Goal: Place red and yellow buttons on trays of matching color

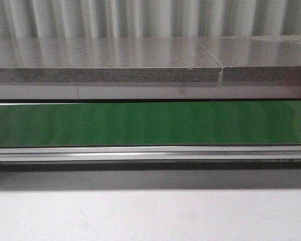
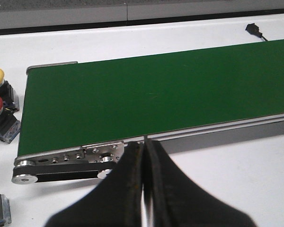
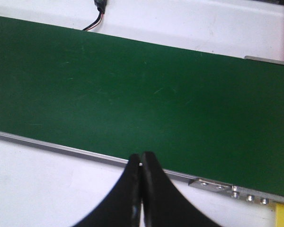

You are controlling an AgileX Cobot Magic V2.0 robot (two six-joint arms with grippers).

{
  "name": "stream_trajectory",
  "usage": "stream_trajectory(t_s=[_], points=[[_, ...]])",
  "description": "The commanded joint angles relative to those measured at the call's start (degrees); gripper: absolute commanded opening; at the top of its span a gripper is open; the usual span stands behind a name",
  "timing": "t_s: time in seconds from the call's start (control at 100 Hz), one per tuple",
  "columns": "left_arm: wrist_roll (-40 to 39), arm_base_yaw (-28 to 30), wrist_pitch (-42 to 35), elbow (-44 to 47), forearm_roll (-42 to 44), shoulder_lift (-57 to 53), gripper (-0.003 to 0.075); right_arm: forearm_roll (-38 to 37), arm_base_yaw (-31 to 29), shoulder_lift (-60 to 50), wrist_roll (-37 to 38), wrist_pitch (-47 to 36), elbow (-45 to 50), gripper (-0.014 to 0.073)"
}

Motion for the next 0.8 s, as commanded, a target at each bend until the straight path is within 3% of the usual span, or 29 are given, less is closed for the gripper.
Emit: stream_trajectory(t_s=[0.0, 0.45, 0.79], points=[[0.0, -0.5, -3.8, -1.6, -0.8, 0.3, -0.002, -0.1, 0.1, -5.1, -0.9, -4.8, 1.3, -0.0065], [0.0, -0.5, -3.8, -1.6, -0.8, 0.3, -0.002, -0.3, 0.1, -25.7, -0.9, -0.2, 9.4, -0.0065], [0.0, -0.5, -5.7, -1.5, -0.8, 0.6, -0.002, -0.3, 0.1, -27.4, -0.9, 0.0, 9.4, -0.0065]])
